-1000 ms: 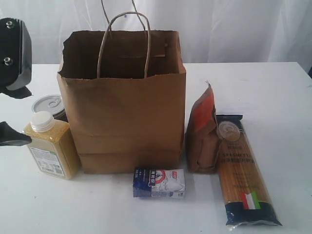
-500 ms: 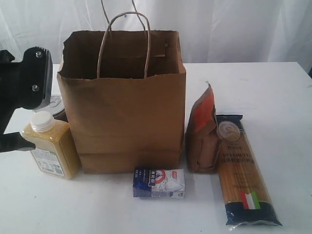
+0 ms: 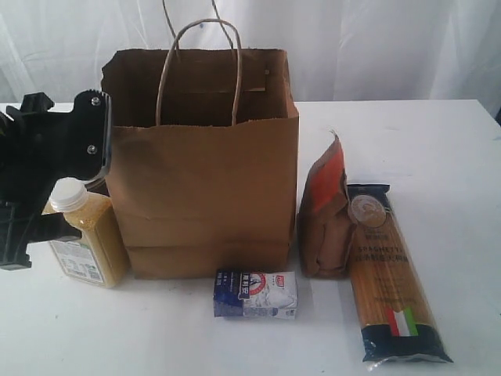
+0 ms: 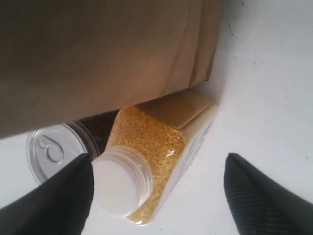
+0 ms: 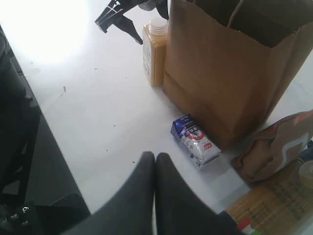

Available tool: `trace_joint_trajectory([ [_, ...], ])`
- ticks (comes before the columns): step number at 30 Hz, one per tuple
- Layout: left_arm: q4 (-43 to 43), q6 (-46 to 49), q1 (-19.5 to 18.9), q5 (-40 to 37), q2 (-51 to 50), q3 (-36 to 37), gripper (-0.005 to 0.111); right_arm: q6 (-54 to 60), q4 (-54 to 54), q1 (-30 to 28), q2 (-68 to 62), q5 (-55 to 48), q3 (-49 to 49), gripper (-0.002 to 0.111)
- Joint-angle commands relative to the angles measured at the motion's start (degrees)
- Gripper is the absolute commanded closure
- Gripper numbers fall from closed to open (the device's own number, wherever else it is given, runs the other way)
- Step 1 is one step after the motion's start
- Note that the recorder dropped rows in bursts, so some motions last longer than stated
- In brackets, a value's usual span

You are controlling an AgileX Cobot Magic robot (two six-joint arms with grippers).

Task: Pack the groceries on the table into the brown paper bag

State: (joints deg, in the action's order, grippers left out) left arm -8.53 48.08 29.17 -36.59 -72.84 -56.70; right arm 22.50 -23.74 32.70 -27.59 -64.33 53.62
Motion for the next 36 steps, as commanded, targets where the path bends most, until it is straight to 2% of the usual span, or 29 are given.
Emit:
trace_joint_trajectory([
  [1,-0.49,-0.29,0.14,-0.88,0.13,0.26,0.023,-0.31,-0.37,-0.18,0.10,0.67,-0.19,0.108],
  [3,-1.00,-0.29,0.14,0.37,0.13,0.26,0.009,-0.31,-0.37,-0.18,0.10,0.64,-0.42,0.108],
  [5,-1.00,-0.29,0.14,2.02,-0.17,0.26,0.004,-0.31,-0.37,-0.18,0.10,0.64,-0.42,0.108],
  [14,-4.80,-0.77,0.14,1.82,-6.53,0.26,0.004,-0.31,-0.37,-0.18,0.10,0.64,-0.42,0.108],
  [22,-5.54,-3.35,0.14,-0.52,-6.87,0.26,0.004,-0.31,-0.37,-0.18,0.10,0.64,-0.42,0.108],
  [26,-8.81,-3.35,0.14,1.64,-4.54,0.26,0.004,-0.31,-0.37,-0.18,0.10,0.64,-0.42,0.108],
  [36,-8.70,-6.93,0.14,1.41,1.61,-2.11,0.004,-0.31,-0.37,-0.18,0.10,1.35,-0.42,0.108],
])
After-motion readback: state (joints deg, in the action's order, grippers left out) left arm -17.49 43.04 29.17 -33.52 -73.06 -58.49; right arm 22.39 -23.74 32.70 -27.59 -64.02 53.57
